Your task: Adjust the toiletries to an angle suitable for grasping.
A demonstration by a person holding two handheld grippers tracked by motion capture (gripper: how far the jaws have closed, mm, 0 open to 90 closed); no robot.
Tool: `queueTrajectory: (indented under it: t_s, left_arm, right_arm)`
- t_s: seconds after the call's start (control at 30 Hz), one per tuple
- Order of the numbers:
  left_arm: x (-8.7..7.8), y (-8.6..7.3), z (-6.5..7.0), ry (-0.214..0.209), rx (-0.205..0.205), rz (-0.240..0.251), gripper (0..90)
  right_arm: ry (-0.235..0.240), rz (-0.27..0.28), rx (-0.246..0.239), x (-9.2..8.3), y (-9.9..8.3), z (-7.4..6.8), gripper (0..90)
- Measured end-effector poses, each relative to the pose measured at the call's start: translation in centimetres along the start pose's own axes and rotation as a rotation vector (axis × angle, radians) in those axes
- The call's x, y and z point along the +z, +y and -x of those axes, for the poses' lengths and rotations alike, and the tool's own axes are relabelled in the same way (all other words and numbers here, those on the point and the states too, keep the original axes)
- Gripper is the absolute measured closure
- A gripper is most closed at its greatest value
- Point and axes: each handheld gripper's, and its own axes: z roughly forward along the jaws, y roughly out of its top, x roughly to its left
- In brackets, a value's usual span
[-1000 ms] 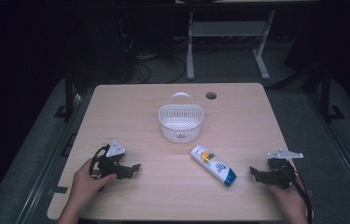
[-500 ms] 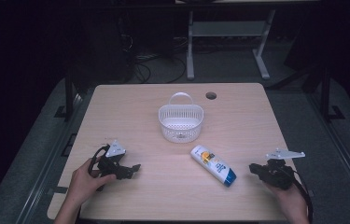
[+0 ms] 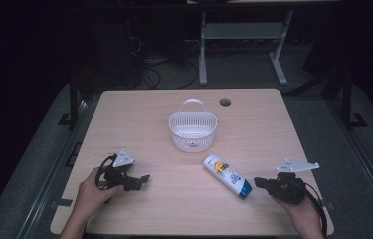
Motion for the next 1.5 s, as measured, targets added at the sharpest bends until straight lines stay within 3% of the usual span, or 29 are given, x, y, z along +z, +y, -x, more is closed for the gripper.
queueTrajectory:
  t_s: [0.3,0.5,0.9,1.5]
  left_arm:
    - [0.0,0.0,0.0,0.004,-0.005,0.0,13.3]
    - [0.0,0.0,0.0,0.003,-0.004,0.0,13.3]
    - [0.0,0.0,0.0,0.003,-0.005,0.0,13.3]
    - [0.0,0.0,0.0,0.001,-0.003,0.0,13.3]
  right_arm:
    - [0.093,-0.025,-0.07,1.3,0.7,-3.0,89.5]
    - [0.116,-0.064,-0.087,2.4,0.6,-3.8,89.5]
    - [0.119,-0.119,-0.094,3.4,0.2,-3.8,89.5]
    - [0.099,-0.132,-0.074,3.4,0.0,-2.7,89.5]
